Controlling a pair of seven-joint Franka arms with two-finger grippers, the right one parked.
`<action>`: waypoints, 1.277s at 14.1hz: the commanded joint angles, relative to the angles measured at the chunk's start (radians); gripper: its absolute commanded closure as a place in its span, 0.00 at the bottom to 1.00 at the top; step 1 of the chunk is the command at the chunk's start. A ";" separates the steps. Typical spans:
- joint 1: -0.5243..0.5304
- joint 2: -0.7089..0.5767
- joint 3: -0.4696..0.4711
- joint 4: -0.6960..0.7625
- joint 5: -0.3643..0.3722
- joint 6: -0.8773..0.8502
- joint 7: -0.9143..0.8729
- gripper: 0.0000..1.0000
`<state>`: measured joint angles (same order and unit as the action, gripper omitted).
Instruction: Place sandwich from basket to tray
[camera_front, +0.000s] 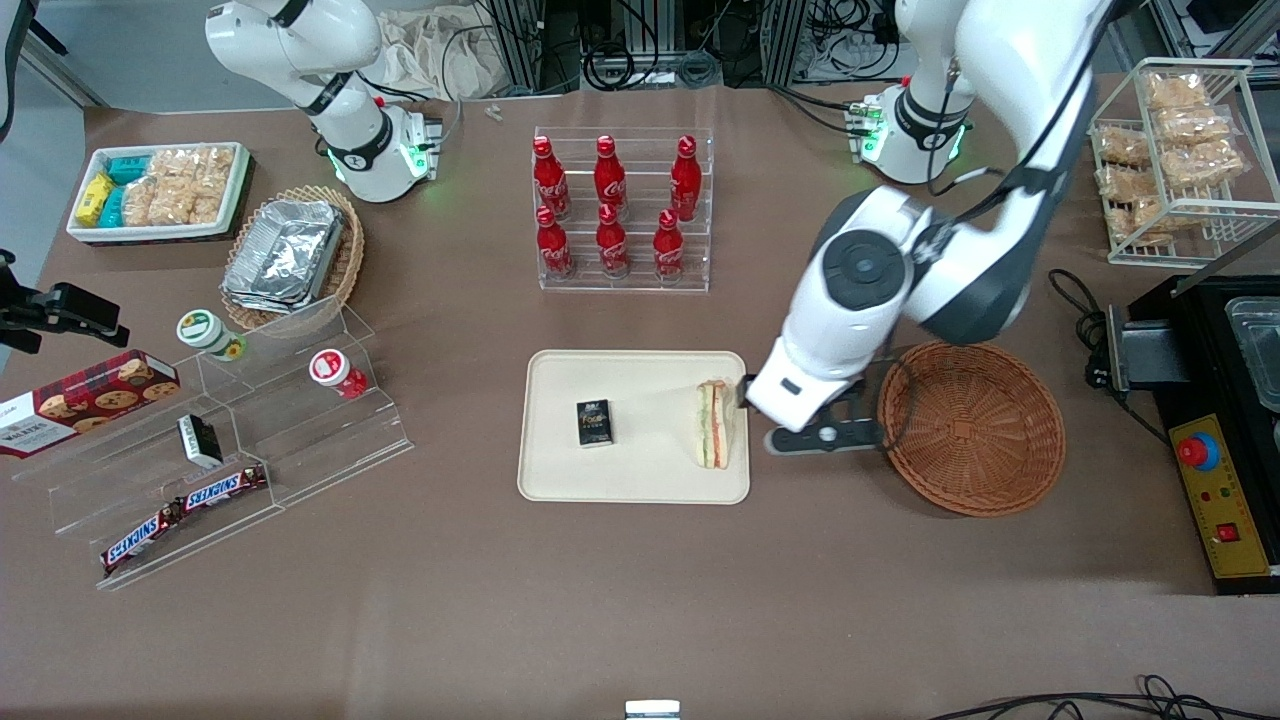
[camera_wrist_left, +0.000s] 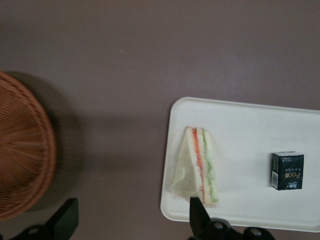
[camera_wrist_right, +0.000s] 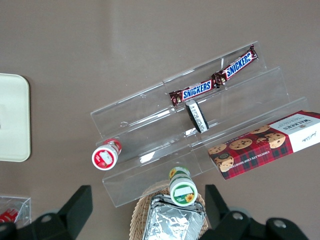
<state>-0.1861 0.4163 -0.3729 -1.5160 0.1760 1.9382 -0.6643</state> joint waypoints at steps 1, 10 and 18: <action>-0.004 -0.060 0.083 0.078 -0.091 -0.176 0.127 0.00; 0.000 -0.326 0.354 0.063 -0.211 -0.461 0.394 0.00; 0.246 -0.441 0.209 -0.001 -0.207 -0.509 0.439 0.00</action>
<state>0.0153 -0.0051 -0.1159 -1.4946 -0.0197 1.4364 -0.2345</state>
